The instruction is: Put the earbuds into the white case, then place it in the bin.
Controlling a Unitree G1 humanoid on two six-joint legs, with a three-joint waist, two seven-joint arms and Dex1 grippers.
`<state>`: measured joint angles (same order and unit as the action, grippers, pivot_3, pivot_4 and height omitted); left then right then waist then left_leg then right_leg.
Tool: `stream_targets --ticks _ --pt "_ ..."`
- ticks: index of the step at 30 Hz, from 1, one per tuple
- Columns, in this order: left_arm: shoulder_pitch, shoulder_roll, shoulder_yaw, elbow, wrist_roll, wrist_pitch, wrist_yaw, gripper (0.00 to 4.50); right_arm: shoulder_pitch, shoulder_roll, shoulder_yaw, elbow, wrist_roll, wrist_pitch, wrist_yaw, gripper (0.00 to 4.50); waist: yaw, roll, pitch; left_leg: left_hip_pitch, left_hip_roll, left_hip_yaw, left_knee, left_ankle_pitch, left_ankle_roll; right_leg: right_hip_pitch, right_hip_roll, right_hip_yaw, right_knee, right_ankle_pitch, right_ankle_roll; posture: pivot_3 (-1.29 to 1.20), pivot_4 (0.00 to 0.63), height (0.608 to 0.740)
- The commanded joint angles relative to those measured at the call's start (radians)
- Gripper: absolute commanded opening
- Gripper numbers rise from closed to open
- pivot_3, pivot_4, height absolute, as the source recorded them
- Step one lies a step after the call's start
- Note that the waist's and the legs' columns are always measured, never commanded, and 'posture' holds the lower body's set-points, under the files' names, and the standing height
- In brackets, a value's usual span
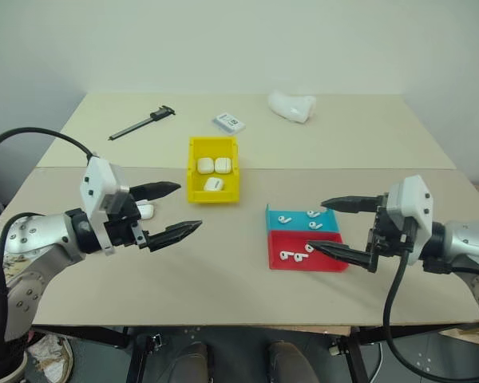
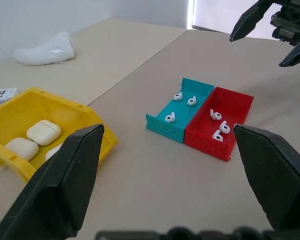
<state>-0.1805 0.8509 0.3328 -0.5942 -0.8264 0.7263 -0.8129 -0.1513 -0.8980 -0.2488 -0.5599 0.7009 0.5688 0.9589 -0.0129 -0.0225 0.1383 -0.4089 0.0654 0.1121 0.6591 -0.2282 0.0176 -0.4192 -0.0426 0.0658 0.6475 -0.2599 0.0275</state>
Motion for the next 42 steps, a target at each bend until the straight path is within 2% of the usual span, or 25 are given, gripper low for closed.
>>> stream_targets --ticks 1,4,6,11,13,17,18,21,24,27,29,32,36,42 --pt "0.012 0.020 0.031 -0.028 -0.012 -0.027 -0.021 4.50 -0.015 -0.005 -0.022 -0.023 0.017 -0.019 0.008 4.48 0.000 0.000 0.000 0.000 0.000 0.000 0.000 0.000 0.000 0.000 0.000 0.000 0.000 0.000 0.000 0.00 0.150 0.740" --pt "0.017 0.030 0.058 -0.038 -0.064 0.024 0.009 4.50 -0.018 -0.007 -0.019 -0.019 0.019 -0.013 0.009 4.48 0.000 0.000 0.000 0.000 0.000 0.000 0.000 0.000 0.000 0.000 0.000 0.000 0.000 0.000 0.000 0.00 0.150 0.740" --pt "0.048 0.056 0.075 -0.047 -0.064 0.014 -0.026 4.50 -0.021 -0.005 -0.016 -0.017 0.021 -0.011 0.008 4.48 -0.001 0.000 0.000 0.000 0.000 0.000 0.000 0.000 0.000 0.000 0.000 0.000 0.000 0.000 0.000 0.00 0.150 0.740" --pt "0.101 0.121 0.102 -0.073 -0.030 0.052 0.023 4.50 -0.027 0.006 -0.004 -0.014 0.023 -0.008 0.000 4.48 0.000 0.000 0.000 0.000 0.000 0.000 0.000 0.000 0.000 0.000 0.000 0.000 0.000 0.000 0.000 0.00 0.150 0.740" --pt "0.115 0.154 0.093 -0.077 0.004 0.056 0.029 4.50 -0.035 0.010 0.003 -0.008 0.022 -0.006 -0.002 4.48 0.000 0.000 0.000 0.001 0.000 0.000 0.000 0.000 0.000 0.000 0.000 0.000 0.000 0.000 0.000 0.00 0.150 0.740" --pt "0.162 0.171 0.069 -0.123 0.186 -0.014 0.113 4.50 -0.060 0.014 0.030 0.007 0.004 -0.012 -0.003 4.48 -0.001 0.000 0.000 0.001 0.000 0.001 0.000 0.000 0.000 0.000 0.000 0.000 0.000 0.000 0.000 0.00 0.150 0.740" --pt "0.156 0.181 0.062 -0.113 0.192 0.014 0.124 4.50 -0.062 0.015 0.031 0.004 0.005 -0.010 -0.008 4.48 0.000 0.000 0.000 0.001 0.000 0.001 0.000 0.000 0.000 0.000 0.000 0.000 0.000 0.000 0.000 0.00 0.150 0.740" --pt "0.109 0.187 0.050 -0.098 0.186 0.162 0.228 4.50 -0.048 0.020 0.025 -0.018 0.020 0.000 -0.023 4.48 0.003 0.000 0.000 0.001 0.000 0.001 0.000 0.000 0.000 0.000 0.000 0.000 0.000 0.000 0.000 0.00 0.150 0.740" --pt "-0.041 0.229 -0.019 -0.049 0.132 0.490 0.325 4.50 -0.036 0.026 0.028 -0.025 0.019 0.002 -0.031 4.48 0.005 -0.001 0.000 0.001 0.000 0.000 0.000 0.000 0.000 0.000 0.000 0.000 0.000 0.000 0.000 0.00 0.150 0.740" --pt "-0.230 0.197 -0.072 0.029 0.138 0.788 0.404 4.50 -0.038 0.031 0.035 -0.030 0.020 0.002 -0.039 4.48 0.004 -0.002 0.000 0.001 0.000 0.000 0.000 0.000 0.000 0.000 0.000 0.000 0.000 0.000 0.000 0.00 0.150 0.740" --pt "-0.304 0.215 -0.098 0.076 0.139 0.880 0.425 4.50 -0.035 0.034 0.035 -0.037 0.024 0.006 -0.045 4.48 0.004 -0.002 0.001 0.000 -0.001 0.000 0.000 0.000 0.000 0.000 0.000 0.000 0.001 0.000 0.000 0.00 0.150 0.740" --pt "-0.335 0.309 -0.128 0.198 0.051 0.888 0.454 4.50 -0.020 0.037 0.039 -0.050 0.026 0.006 -0.054 4.48 -0.008 -0.003 0.001 0.000 0.000 0.000 0.000 0.000 0.000 -0.002 0.001 0.001 0.001 0.000 0.000 0.00 0.150 0.740" --pt "-0.359 0.393 -0.133 0.385 -0.065 0.888 0.581 4.50 -0.001 0.034 0.034 -0.059 0.036 0.008 -0.054 4.48 -0.005 -0.004 0.002 0.000 0.001 -0.001 -0.001 0.000 0.000 -0.003 0.001 0.001 0.002 -0.001 -0.002 0.00 0.150 0.740" --pt "-0.402 0.416 -0.191 0.548 -0.278 0.888 0.804 4.50 -0.015 0.028 0.046 -0.043 0.036 0.006 -0.045 4.48 0.007 -0.005 0.001 0.001 0.000 0.000 -0.001 0.000 0.000 -0.001 -0.001 0.000 0.002 -0.001 -0.001 0.00 0.150 0.740"
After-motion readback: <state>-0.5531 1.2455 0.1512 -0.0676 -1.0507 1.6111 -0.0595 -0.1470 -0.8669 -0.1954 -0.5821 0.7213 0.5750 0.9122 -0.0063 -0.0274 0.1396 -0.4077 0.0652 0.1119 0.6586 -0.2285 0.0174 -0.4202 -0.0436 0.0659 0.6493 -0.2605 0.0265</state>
